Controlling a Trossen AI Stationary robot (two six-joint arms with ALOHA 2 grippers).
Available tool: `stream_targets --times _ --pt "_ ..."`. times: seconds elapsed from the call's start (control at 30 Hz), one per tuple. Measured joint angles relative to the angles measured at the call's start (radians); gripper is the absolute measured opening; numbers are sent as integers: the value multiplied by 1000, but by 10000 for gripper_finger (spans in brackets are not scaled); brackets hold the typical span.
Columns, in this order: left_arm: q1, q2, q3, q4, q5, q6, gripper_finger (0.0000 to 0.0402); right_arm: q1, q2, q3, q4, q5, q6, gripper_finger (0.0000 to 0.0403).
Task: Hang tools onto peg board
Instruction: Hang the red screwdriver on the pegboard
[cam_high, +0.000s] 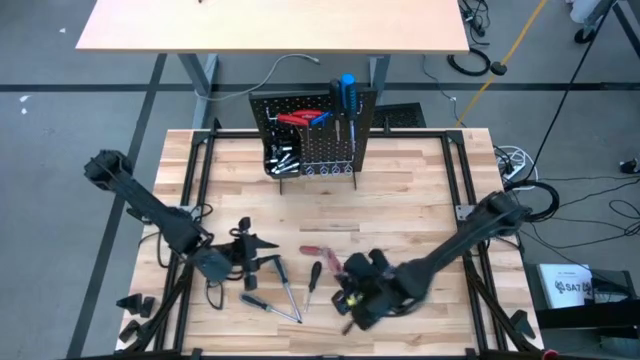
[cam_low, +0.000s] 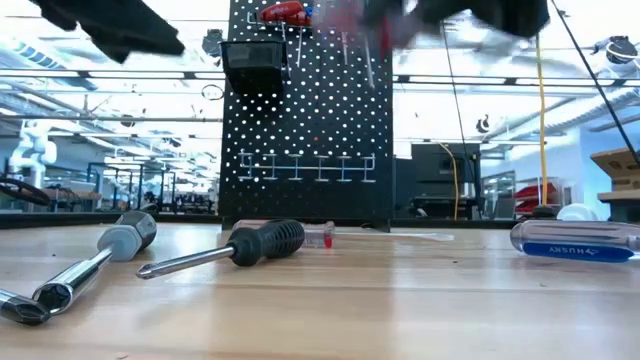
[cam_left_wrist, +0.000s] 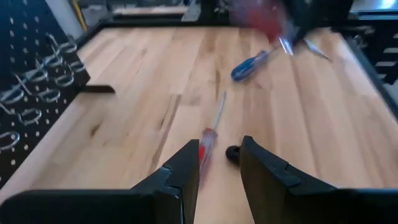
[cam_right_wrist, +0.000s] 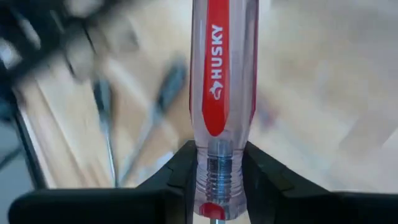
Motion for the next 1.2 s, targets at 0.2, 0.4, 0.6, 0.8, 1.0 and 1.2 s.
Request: stream_targets --times 0.2,0.4,0.6,0.8,1.0,1.2 --pt "-40 -11 0 -1 -6 25 116 33 -152 -59 -125 244 -72 82" --pt "-44 -5 0 4 44 28 116 -7 -403 -336 -39 285 -50 82" --pt "-40 -5 0 11 46 42 116 -129 -684 -857 866 -1 -495 82" --pt "-2 -4 0 127 58 156 116 -373 -709 -1193 1625 -376 -891 82" --pt "139 -4 0 285 149 315 116 -526 -690 -1216 1754 -494 -1224 82" --pt "363 11 0 410 525 386 116 -587 -641 -1152 1842 -517 -1412 82"
